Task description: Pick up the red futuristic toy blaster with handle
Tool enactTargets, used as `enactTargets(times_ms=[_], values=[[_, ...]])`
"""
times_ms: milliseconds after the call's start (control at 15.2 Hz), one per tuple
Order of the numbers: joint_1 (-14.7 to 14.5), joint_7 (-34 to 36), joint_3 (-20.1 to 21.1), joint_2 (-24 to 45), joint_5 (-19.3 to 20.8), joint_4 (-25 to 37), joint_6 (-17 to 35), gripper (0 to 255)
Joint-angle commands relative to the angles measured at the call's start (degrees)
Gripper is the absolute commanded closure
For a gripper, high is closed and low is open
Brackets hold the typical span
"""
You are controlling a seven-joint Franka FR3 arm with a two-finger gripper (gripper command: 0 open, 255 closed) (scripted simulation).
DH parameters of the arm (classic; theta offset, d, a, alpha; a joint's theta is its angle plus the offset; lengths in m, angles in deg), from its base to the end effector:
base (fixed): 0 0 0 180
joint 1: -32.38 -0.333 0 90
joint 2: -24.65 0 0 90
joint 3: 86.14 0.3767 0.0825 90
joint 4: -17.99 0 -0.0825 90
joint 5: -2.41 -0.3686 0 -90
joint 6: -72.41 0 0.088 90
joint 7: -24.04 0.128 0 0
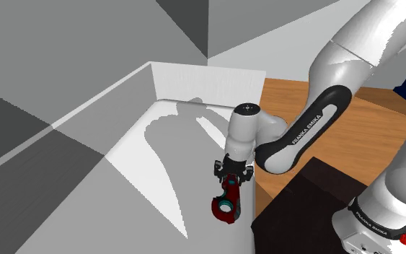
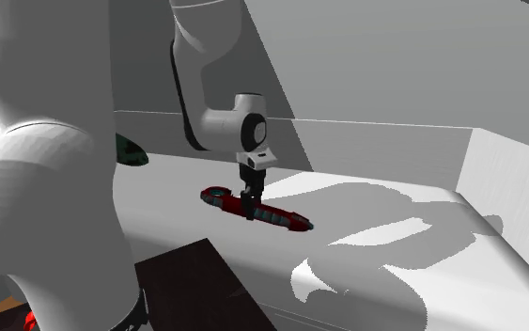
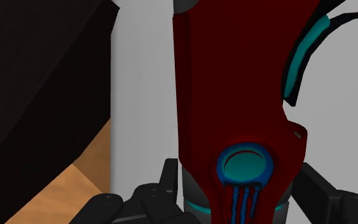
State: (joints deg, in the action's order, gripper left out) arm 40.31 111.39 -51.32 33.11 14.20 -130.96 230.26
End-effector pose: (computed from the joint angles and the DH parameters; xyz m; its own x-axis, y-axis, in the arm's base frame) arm 0.3924 0.2101 0.2697 0.6427 -0.7661 0.0028 -0.7654 -0.6423 -0.0416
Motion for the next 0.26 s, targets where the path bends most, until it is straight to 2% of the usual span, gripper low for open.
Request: enactTargets(times_ms=[0, 66, 198], values=[[1.02, -2.54, 1.68, -2.29, -3.58, -0.35, -1.44, 255], [1.33, -3.73, 2.29, -3.36, -5.23, -0.39, -2.21, 255], [1.26, -3.92, 2.27, -3.53, -5.51, -0.39, -2.33, 255]])
